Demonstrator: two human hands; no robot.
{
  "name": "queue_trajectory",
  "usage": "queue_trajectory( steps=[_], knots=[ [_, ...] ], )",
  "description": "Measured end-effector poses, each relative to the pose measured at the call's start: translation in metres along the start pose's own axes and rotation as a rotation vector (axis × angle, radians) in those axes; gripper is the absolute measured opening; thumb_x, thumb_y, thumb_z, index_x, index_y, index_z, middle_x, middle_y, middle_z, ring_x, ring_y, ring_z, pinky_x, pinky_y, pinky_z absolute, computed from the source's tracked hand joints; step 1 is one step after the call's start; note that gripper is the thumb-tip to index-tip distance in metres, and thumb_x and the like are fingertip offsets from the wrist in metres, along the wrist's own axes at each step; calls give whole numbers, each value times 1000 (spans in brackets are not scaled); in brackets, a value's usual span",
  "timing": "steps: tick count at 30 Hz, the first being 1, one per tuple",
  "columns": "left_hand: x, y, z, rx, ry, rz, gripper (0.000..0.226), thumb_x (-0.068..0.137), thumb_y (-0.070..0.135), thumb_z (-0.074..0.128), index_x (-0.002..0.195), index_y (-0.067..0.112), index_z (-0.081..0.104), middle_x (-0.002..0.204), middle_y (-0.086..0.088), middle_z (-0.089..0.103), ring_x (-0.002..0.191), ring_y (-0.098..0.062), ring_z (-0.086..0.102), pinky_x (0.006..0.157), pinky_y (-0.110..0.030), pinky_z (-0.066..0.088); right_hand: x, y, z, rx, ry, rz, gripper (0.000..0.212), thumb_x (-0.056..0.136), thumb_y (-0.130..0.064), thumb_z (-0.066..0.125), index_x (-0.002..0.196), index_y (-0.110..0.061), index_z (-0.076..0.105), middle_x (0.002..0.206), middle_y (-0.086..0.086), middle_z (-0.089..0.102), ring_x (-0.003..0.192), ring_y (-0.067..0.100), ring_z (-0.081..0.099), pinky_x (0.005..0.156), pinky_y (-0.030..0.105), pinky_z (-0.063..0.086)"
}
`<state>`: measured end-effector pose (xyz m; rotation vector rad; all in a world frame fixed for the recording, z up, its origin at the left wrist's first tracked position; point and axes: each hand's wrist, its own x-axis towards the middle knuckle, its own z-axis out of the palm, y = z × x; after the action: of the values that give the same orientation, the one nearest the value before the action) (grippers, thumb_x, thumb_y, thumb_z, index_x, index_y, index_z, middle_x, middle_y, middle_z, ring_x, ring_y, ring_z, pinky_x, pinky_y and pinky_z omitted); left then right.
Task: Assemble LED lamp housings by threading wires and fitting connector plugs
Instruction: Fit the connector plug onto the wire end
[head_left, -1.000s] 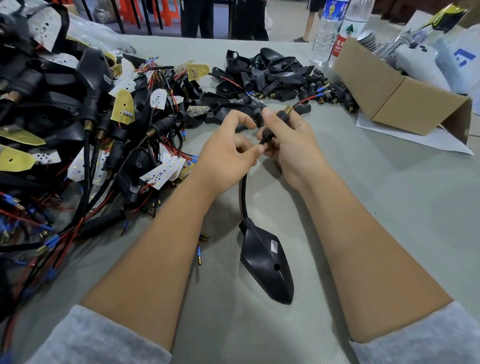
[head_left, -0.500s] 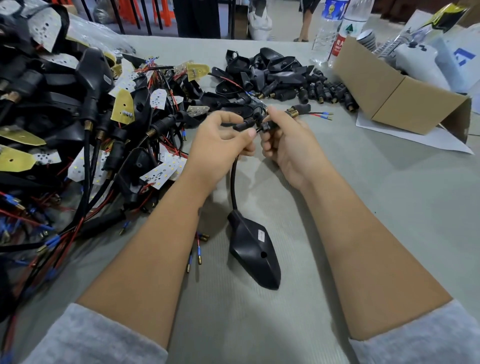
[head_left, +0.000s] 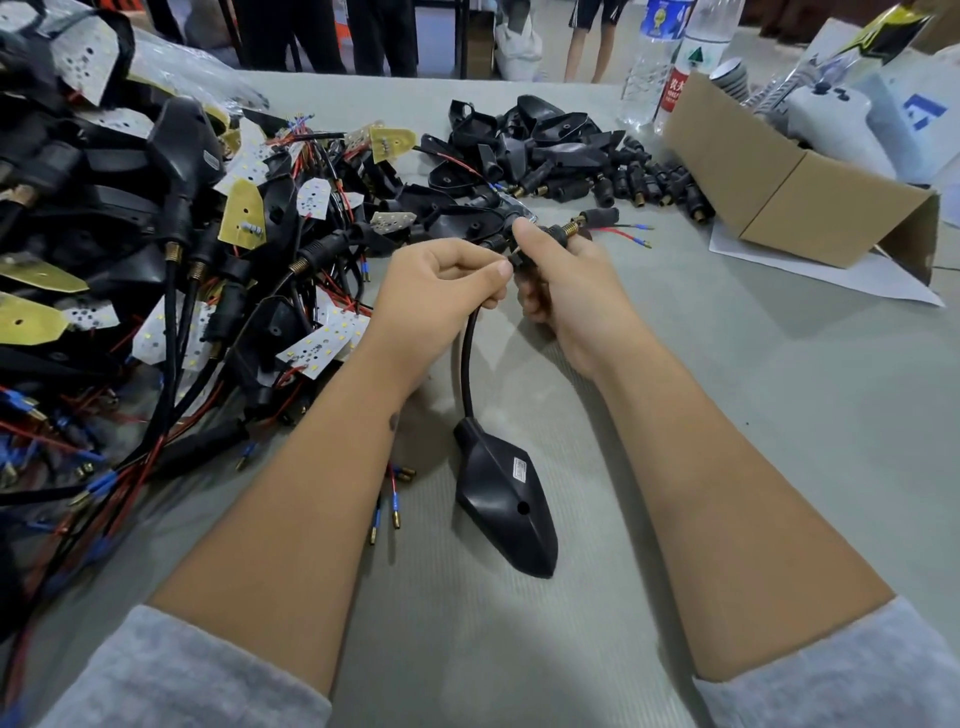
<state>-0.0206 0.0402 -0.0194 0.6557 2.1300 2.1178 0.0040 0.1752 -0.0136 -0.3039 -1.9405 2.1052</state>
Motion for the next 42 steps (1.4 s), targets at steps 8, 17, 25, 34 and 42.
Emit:
queue_trajectory(
  steps=[8,17,25,34,42],
  knots=[
    [1,5,4,-66,-1,-90,6,98,17,56,95,12,58,66,0,70,65,-10,66,62,-22,50,0,1,2,3,-9,-17,23,95,-33,62,76,-20,56,58,-6,47,50,8,38,45,20,28],
    [2,-1,1,34,-71,-48,21,92,8,61,102,25,53,71,-1,75,65,-10,67,64,-19,50,4,-1,-5,320,12,67,25,100,-28,50,80,-12,54,50,-5,44,45,10,37,44,20,27],
    [1,-4,1,17,-61,1,23,95,6,59,104,25,50,69,4,73,71,-9,68,76,-24,51,2,2,2,73,-25,-2,29,95,-26,61,68,-20,51,53,-5,46,48,11,37,45,21,24],
    [-4,6,5,326,-232,-83,30,95,22,59,68,16,71,69,-5,68,67,-3,56,69,-17,44,3,-1,-3,231,82,51,29,96,-33,59,73,-16,54,50,-5,39,44,9,33,46,20,28],
    [-5,3,4,360,-237,5,29,98,17,57,72,22,67,70,15,66,69,-2,56,70,-13,41,1,0,2,9,12,6,26,93,-24,61,70,-18,51,50,-6,44,42,11,38,44,23,28]
  ],
)
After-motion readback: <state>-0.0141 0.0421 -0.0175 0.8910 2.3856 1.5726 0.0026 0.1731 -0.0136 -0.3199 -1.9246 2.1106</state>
